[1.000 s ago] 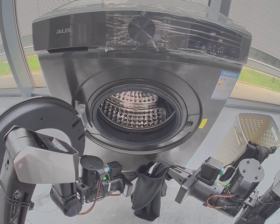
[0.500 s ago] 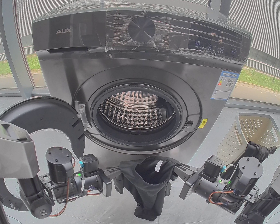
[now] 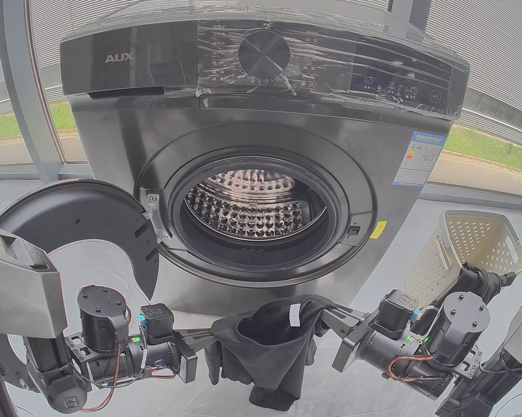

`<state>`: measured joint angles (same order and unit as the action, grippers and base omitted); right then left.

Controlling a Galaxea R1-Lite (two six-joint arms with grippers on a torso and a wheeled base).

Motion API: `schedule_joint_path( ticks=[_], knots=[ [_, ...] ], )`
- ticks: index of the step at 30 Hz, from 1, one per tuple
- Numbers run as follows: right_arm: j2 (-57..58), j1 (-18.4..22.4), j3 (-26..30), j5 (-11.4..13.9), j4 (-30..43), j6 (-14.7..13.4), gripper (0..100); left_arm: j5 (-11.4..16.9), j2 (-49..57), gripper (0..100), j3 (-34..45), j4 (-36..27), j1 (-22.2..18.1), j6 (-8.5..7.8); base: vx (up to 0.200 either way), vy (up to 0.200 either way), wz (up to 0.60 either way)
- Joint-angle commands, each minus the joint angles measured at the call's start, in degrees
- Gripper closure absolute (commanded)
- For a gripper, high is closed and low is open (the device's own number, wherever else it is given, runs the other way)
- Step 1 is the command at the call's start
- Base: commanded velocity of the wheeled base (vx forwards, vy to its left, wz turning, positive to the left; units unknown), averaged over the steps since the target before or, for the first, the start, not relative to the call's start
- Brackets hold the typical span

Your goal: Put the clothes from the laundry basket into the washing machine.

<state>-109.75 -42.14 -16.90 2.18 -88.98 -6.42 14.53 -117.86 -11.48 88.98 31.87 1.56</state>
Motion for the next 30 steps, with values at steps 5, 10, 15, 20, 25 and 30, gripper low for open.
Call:
schedule_joint_path(
  ticks=[5, 10, 15, 20, 25, 30],
  knots=[
    [-0.02, -0.84, -0.24, 0.02, -0.41, 0.01, 100, 0.50, -6.33, 100, -2.23, 0.05, 0.92, -0.15, 0.000, 0.000, 0.00],
    [0.06, -1.28, -0.24, -0.07, -0.41, 0.01, 100, 0.50, -10.99, 100, -6.53, 0.05, 2.76, -0.24, 0.000, 0.000, 0.00],
    [0.06, -1.28, -0.33, 0.02, -0.41, 0.01, 100, 0.23, -15.12, 0, -10.84, 0.05, 3.55, -0.15, 0.000, 0.000, 0.00],
    [0.06, -1.28, -0.42, 0.02, -0.41, 0.10, 100, 0.23, -17.14, 0, -13.57, 0.05, 3.55, -0.15, 0.000, 0.000, 0.00],
    [0.15, -1.28, -0.42, 0.02, -0.41, 0.10, 100, 0.23, -18.11, 0, -15.67, 0.05, 3.55, -0.07, 0.000, 0.000, 0.00],
    [0.24, -1.36, -0.33, 0.02, -0.41, 0.10, 100, 0.15, -19.16, 0, -18.31, 0.05, 3.55, -0.07, 0.000, 0.000, 0.00]
  ],
)
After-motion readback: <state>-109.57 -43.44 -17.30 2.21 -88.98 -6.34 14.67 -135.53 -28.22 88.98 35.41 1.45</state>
